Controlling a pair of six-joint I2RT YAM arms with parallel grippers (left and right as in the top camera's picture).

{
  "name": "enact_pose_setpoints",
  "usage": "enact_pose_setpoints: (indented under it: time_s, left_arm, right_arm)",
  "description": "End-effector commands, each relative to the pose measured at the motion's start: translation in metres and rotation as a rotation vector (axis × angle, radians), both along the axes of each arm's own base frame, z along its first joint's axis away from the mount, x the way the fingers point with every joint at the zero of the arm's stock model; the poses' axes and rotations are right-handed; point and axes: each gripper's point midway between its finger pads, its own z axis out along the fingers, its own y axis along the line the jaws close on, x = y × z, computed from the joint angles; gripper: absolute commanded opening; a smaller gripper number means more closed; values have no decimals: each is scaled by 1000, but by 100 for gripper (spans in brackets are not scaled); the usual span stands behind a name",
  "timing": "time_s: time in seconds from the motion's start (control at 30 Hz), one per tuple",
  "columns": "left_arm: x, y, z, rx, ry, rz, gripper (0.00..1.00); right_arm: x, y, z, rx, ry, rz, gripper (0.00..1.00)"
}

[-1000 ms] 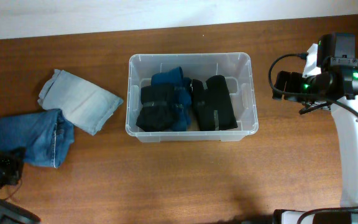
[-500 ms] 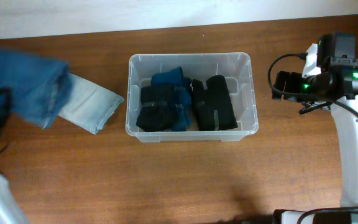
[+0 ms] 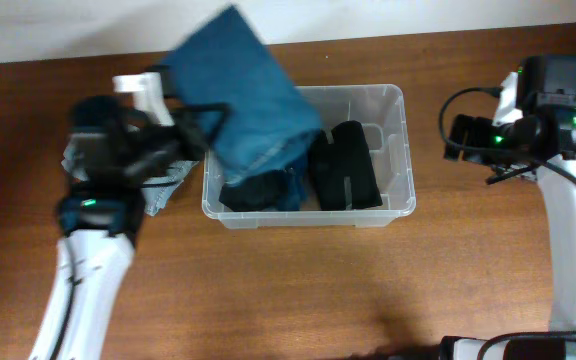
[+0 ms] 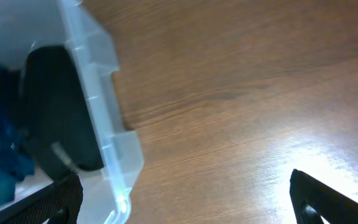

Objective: Pack container
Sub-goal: 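Lift the dark-blue jeans with the left gripper and lay them in the bin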

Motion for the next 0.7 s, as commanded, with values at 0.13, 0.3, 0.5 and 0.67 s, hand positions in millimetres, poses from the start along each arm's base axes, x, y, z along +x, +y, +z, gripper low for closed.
enact_pose_setpoints:
  time_s: [0.13,0.3,0.5,0.67]
  left_arm:
    - [9,-86,-22,86,-85,-100,1]
    - [-1,-134,-66,109,-20,-205,1]
    - [-12,-161,-91,124,16,-268,1]
    - [-19,-169,-93,128,23,-290,1]
  right_arm:
    - [-11,-23,-1,12,14,-104,99]
    - [-11,-23,-1,11,13,-103,99]
    - [-11,-23,-1,10,13,-103,99]
    - [-10,-24,-1,10,10,-103,99]
